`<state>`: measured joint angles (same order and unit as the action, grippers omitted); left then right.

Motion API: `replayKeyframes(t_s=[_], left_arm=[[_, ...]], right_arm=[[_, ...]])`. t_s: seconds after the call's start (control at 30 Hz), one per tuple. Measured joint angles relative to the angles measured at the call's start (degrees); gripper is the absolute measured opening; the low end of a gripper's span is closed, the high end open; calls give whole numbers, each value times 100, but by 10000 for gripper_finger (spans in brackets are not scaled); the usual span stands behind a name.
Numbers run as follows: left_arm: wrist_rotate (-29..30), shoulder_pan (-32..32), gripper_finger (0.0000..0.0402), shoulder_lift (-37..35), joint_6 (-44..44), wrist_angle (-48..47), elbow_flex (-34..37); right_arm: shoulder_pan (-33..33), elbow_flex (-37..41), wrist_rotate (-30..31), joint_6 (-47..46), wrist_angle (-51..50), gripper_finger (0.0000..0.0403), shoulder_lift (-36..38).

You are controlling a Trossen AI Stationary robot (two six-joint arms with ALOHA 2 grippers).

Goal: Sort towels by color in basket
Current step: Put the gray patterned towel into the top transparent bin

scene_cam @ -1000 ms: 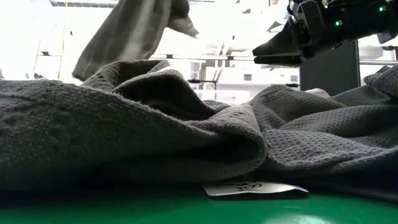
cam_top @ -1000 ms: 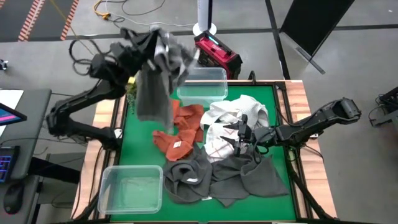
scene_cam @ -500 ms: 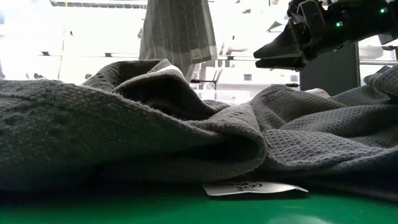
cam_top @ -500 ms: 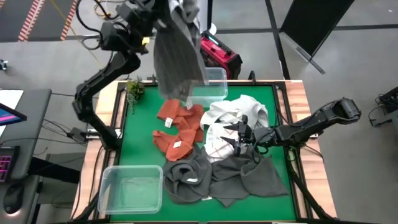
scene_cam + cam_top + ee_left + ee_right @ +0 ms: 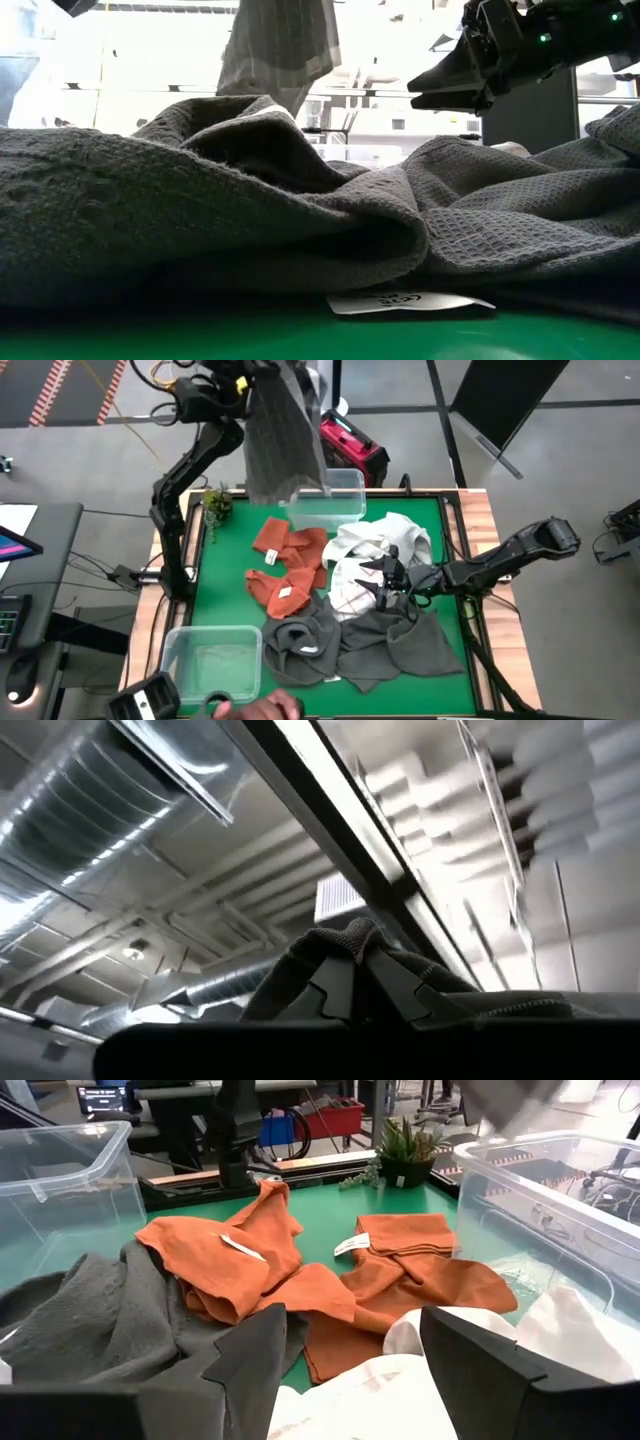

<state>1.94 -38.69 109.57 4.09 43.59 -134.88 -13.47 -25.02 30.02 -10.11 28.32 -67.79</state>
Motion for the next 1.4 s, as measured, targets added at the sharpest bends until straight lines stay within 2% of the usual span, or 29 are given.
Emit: replayKeyframes(t_s=[0.07,0.13,0.5,0.67,0.9,1.27,1.4], left_arm=[[139,-56,0,-12,165,585,184],[147,-76,0,-5,327,658,172],[141,-97,3,103,1168,648,91],[-16,-77,4,344,1572,283,91],[-42,-23,5,746,1828,241,52],[122,241,6,847,3731,653,-7],[120,362,6,780,3930,978,-7]], right_arm=[[3,0,-1,2,1,260,0],[11,1,0,1,-1,260,0],[11,2,0,4,2,260,-2],[11,2,0,7,20,260,-2],[11,2,0,33,47,260,-2],[94,2,0,120,31,260,-2],[97,4,0,114,12,260,-2]])
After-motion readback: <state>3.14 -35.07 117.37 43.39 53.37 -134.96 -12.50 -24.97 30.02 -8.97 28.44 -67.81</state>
